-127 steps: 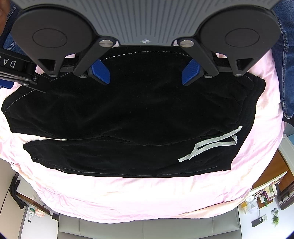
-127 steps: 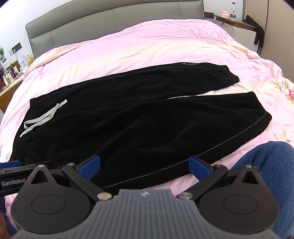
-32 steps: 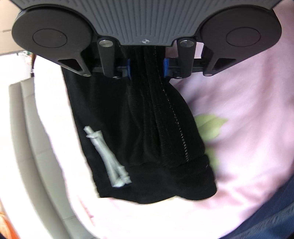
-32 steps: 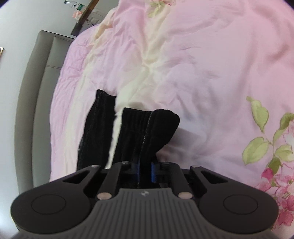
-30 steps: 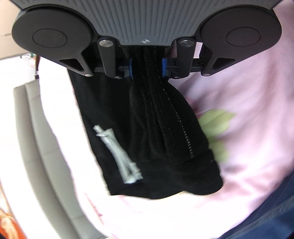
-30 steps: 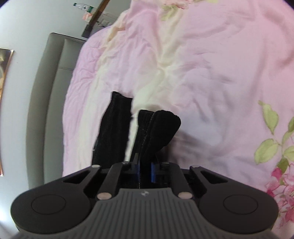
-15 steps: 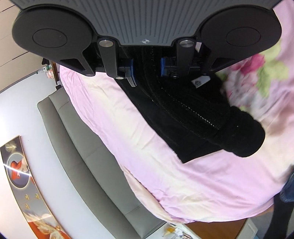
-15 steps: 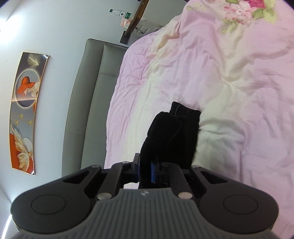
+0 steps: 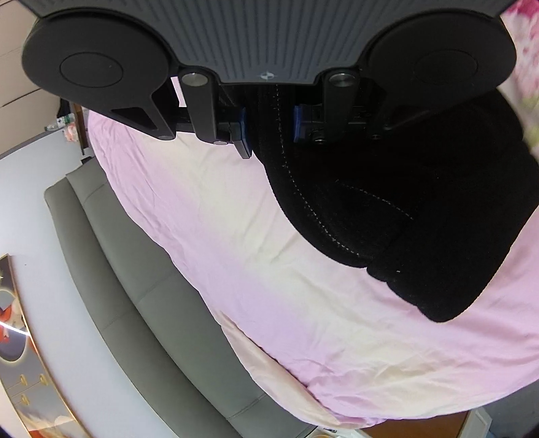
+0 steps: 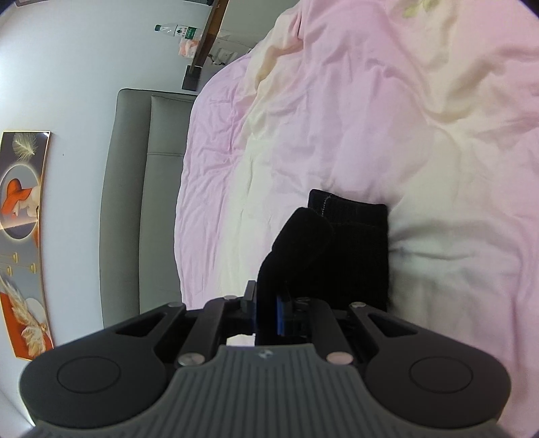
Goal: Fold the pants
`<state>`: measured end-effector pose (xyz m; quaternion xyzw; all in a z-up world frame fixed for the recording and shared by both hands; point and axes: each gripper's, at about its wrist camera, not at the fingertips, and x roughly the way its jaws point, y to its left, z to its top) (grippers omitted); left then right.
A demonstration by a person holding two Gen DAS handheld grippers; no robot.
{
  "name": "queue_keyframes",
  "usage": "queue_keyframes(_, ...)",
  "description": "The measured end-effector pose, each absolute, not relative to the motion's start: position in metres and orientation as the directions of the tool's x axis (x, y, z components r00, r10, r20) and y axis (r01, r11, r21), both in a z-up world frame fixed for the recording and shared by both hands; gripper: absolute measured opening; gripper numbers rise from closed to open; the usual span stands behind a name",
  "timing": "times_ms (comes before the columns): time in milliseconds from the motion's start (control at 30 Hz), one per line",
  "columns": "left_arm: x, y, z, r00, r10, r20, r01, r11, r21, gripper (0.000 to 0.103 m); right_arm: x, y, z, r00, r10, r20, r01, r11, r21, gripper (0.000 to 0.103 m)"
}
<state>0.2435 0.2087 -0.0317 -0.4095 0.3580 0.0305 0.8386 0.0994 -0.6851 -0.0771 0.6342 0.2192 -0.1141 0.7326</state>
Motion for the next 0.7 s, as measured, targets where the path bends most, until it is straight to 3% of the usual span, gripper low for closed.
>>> queue_keyframes(167,0.291,0.216,-0.053,0.708,-0.250,-0.660,-0.401,0.628,-0.667,0.027,0.156,-0.688,-0.082,0.868,0.061,-0.493,0.479,0.162,0.863,0.006)
queue_keyframes(367,0.331,0.215,-0.113,0.587,-0.215,-0.780,-0.522,0.636,-0.568,0.029,0.217,-0.680,-0.118,0.769,0.025,-0.639,0.629,0.152,0.763,0.007)
queue_keyframes(467,0.350,0.228,-0.136,0.537,-0.271,-0.799,-0.588,0.558,-0.585,0.039,0.238,-0.680,-0.135,0.793,0.027,-0.609,0.603,0.113,0.790,0.020)
queue_keyframes(533,0.358,0.252,-0.152,0.545,-0.384,-0.745,-0.649,0.370,-0.665,0.056,0.246,-0.683,-0.139,0.833,0.015,-0.553,0.550,0.078,0.831,0.025)
queue_keyframes(600,0.352,0.277,-0.166,0.609,-0.470,-0.639,-0.682,0.102,-0.725,0.065,0.244,-0.686,-0.138,0.881,-0.016,-0.472,0.472,0.035,0.881,0.042)
queue_keyframes(700,0.326,0.289,-0.187,0.699,-0.464,-0.544,-0.666,-0.145,-0.732,0.068,0.229,-0.684,-0.139,0.907,-0.078,-0.415,0.417,0.022,0.908,0.042)
